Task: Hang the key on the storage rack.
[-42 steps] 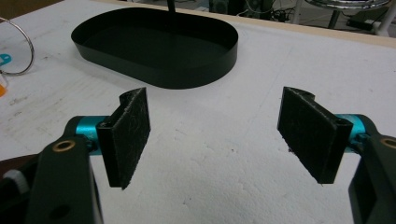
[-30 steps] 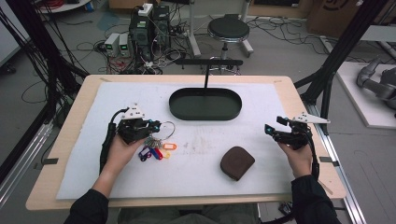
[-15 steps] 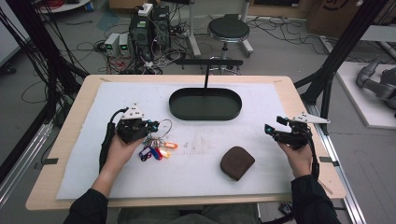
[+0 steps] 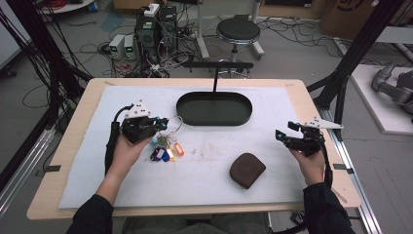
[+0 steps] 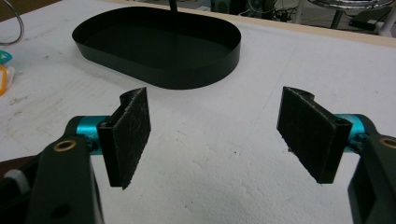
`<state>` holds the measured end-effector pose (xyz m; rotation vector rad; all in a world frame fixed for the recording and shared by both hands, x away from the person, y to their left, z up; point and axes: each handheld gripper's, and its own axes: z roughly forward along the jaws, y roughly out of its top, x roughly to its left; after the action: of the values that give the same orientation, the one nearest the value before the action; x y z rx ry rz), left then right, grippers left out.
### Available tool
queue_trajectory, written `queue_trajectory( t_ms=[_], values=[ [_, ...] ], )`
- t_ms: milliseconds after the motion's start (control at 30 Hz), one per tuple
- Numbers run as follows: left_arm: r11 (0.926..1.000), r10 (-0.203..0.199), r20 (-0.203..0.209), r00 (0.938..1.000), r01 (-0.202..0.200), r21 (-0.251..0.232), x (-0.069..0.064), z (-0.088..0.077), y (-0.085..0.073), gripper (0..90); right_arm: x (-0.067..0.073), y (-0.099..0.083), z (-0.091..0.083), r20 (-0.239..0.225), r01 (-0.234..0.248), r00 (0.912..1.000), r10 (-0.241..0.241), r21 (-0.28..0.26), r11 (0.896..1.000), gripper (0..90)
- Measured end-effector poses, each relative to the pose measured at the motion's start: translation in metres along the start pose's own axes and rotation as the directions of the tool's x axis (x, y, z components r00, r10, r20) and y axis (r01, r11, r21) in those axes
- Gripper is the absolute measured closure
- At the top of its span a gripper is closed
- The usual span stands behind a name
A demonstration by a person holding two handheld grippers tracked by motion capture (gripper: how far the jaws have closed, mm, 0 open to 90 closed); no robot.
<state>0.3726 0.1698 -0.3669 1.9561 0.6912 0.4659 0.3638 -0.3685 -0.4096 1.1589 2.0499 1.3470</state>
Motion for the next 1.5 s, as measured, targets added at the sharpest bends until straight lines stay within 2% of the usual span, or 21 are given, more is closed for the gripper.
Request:
queue_trajectory(
  t_ms=[100,267,633,767,800,1167,1500],
  values=[
    [0.9996,0.017,0.002,0.9998,-0.017,-0.021,-0.001,-0.002,0.011,86.6,0.000,0.000,0.000,0.003,0.000,1.0000,0.000,-0.001,1.000,26.2],
    [0.9978,0.019,0.005,0.9998,-0.018,-0.064,0.000,-0.003,0.026,86.7,0.000,0.000,-0.001,0.004,0.000,1.0000,0.000,-0.001,1.000,26.2],
    [0.9935,0.034,0.008,0.9994,-0.033,-0.109,0.006,0.004,0.058,86.7,-0.001,0.000,0.000,-0.001,-0.003,1.0000,0.003,0.000,1.000,26.2],
    [0.9932,0.042,0.005,0.9991,-0.041,-0.109,0.008,0.006,0.068,86.7,-0.001,0.000,0.000,0.000,-0.004,1.0000,0.004,-0.001,1.000,26.2],
    [0.9916,0.042,0.007,0.9991,-0.041,-0.123,0.010,0.008,0.073,86.6,-0.001,0.000,-0.001,0.000,-0.004,1.0000,0.004,-0.001,1.000,26.3],
    [0.9917,0.063,-0.001,0.9980,-0.063,-0.113,0.019,0.017,0.097,86.6,-0.002,0.000,0.000,0.001,-0.004,1.0000,0.004,0.000,1.000,26.2],
    [0.9914,0.058,-0.014,0.9982,-0.059,-0.117,0.028,0.030,0.108,86.6,-0.004,0.000,0.000,0.001,-0.006,1.0000,0.006,-0.002,1.000,26.2]
  ],
)
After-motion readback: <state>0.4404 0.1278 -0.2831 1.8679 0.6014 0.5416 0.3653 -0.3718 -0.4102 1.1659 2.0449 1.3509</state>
